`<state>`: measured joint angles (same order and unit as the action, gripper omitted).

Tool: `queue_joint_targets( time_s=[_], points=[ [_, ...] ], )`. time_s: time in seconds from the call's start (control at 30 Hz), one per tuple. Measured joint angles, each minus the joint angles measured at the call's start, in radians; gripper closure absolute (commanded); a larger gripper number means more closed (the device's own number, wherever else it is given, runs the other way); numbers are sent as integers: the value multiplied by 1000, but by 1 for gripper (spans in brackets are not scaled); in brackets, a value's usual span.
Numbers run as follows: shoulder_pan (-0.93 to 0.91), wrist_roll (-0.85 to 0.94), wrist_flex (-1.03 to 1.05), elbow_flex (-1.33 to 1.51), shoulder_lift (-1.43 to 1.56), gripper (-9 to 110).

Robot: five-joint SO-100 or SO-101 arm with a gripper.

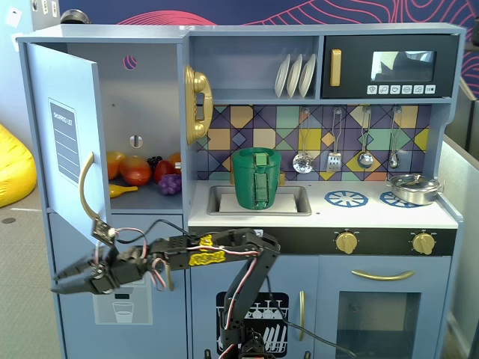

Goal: Close the left cabinet door

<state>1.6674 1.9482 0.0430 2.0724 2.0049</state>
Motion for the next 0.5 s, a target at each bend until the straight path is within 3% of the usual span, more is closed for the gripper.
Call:
queue_joint_targets(
  time_s=[0.23, 0.5],
  points=[
    [-72, 38, 2, -219, -152, 102],
    [-152, 80, 0, -227, -161, 102]
  ],
)
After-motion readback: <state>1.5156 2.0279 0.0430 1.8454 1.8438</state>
